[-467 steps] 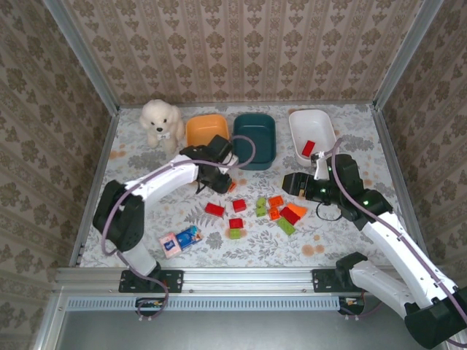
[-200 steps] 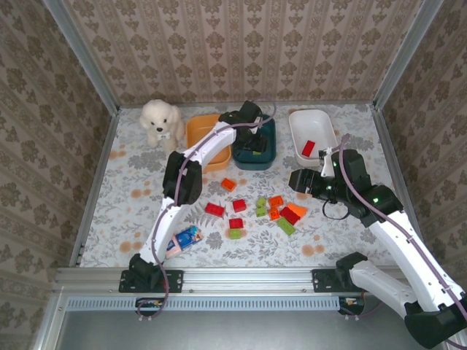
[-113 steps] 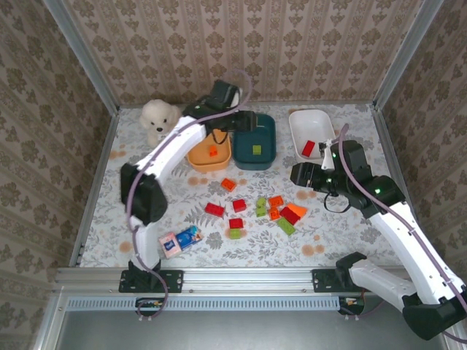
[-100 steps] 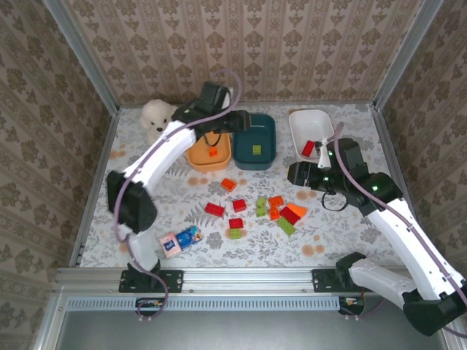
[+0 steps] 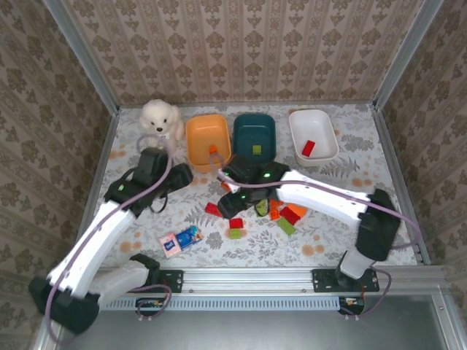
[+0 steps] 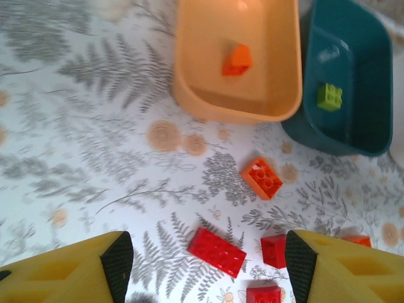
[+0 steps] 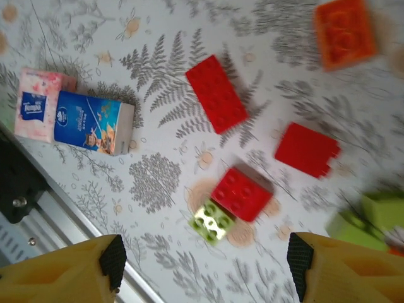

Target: Sort the legos into containers by color

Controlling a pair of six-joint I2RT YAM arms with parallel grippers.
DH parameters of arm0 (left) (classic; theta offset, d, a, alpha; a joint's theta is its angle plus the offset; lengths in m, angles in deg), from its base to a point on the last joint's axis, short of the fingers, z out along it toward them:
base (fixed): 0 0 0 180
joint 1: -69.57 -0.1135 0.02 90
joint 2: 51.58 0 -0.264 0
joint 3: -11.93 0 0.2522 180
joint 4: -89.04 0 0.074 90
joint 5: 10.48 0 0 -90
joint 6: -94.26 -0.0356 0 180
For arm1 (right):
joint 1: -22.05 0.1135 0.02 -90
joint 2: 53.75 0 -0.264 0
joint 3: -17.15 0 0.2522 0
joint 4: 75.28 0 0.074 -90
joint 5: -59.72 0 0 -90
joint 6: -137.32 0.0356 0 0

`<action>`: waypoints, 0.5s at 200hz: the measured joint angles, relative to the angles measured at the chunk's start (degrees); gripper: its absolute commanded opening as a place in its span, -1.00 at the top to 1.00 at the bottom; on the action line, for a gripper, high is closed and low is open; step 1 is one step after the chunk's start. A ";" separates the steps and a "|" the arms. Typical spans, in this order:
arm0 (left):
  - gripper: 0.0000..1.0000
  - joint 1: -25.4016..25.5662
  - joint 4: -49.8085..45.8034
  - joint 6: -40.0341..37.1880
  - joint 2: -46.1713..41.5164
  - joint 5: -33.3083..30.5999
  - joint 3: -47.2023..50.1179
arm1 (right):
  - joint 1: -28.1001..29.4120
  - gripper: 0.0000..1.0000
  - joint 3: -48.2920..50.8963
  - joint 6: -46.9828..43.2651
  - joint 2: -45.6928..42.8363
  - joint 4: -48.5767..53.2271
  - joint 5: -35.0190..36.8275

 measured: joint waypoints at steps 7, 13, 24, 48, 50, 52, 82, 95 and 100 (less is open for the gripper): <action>-0.36 -0.15 -1.07 1.22 -3.43 -0.98 1.27 | 0.48 -0.50 -2.03 -0.66 3.08 0.11 0.07; -0.36 -0.20 -1.95 2.34 -6.29 -1.75 2.40 | 0.76 -0.54 -3.96 -1.20 5.79 0.35 0.24; -0.35 -0.20 -3.96 4.70 -11.17 -3.13 4.35 | 1.14 -0.59 -7.52 -2.03 10.12 0.94 0.79; -0.33 -0.24 -7.69 8.76 -17.88 -5.03 7.54 | 1.49 -0.66 -13.64 -3.52 17.55 1.88 2.43; -0.33 -0.24 -8.04 9.11 -18.34 -5.18 7.76 | 1.53 -0.66 -13.94 -3.65 17.92 1.97 2.49; -0.33 -0.24 -8.33 9.38 -18.67 -5.27 7.98 | 1.55 -0.66 -14.38 -3.82 18.40 2.10 2.69; -0.32 -0.24 -11.82 12.07 -21.33 -6.29 8.87 | 1.75 -0.67 -20.35 -5.38 25.22 4.17 4.55; -0.32 -0.24 -12.26 12.39 -21.38 -6.49 8.87 | 1.77 -0.67 -22.03 -5.77 27.61 4.94 5.31; -0.32 -0.24 -12.41 12.41 -21.35 -6.54 8.87 | 1.81 -0.67 -22.45 -5.81 28.37 5.14 5.57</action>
